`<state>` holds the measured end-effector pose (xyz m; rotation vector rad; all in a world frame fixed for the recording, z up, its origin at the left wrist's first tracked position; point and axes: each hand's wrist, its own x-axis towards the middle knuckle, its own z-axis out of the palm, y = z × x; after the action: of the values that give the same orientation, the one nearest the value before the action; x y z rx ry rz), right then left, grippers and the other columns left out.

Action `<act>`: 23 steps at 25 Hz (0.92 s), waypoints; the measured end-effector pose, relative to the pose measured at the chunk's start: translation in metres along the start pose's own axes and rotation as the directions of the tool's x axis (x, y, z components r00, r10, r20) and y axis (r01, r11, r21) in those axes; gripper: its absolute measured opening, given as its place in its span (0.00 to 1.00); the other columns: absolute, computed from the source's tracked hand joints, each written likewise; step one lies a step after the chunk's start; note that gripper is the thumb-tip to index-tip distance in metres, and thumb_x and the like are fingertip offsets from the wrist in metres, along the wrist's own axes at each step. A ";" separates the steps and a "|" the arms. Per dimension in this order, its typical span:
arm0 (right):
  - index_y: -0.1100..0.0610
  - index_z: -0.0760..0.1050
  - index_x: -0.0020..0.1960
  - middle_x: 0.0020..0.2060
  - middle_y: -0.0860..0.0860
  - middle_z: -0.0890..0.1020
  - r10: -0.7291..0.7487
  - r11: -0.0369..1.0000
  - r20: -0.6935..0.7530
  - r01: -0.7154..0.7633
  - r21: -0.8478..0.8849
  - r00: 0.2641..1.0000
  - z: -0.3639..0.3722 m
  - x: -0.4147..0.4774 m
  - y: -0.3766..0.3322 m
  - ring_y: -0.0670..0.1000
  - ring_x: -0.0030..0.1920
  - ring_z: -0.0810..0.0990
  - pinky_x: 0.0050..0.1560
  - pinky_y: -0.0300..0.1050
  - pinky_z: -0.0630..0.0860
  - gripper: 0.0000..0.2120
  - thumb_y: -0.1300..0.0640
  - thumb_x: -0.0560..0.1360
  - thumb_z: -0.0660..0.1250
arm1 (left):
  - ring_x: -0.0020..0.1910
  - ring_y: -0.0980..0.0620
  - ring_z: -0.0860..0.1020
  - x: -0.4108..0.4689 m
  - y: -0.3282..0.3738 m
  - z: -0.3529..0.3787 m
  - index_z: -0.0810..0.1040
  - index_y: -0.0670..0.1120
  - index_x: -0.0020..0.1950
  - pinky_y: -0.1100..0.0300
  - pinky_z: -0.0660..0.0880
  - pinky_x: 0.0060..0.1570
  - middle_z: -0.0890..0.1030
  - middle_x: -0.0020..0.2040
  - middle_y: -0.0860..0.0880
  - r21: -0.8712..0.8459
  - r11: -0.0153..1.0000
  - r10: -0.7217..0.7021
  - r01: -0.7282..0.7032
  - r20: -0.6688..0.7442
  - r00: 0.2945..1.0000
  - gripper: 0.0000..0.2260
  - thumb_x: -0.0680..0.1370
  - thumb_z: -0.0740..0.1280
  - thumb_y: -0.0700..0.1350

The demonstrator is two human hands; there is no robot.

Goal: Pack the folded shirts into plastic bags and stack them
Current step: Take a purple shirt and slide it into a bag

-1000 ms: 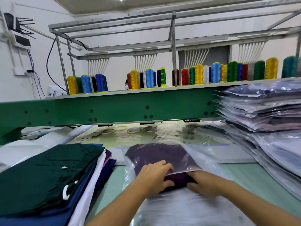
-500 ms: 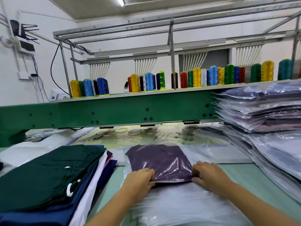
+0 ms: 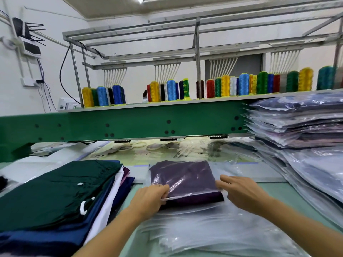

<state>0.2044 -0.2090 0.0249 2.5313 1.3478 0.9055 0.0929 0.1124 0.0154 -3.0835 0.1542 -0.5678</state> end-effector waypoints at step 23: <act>0.47 0.77 0.56 0.52 0.47 0.78 0.597 0.685 0.224 -0.635 0.357 0.770 0.033 0.052 -0.006 0.53 0.55 0.77 0.53 0.48 0.74 0.11 0.51 0.78 0.59 | 0.62 0.41 0.75 0.064 0.007 0.005 0.70 0.47 0.62 0.48 0.72 0.57 0.75 0.63 0.46 0.105 0.949 -0.309 0.296 0.158 0.938 0.12 0.79 0.58 0.44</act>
<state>0.2406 -0.1588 0.0187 3.4201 0.6786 0.5990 0.1532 0.0988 0.0337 -3.0748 -0.3422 -0.2946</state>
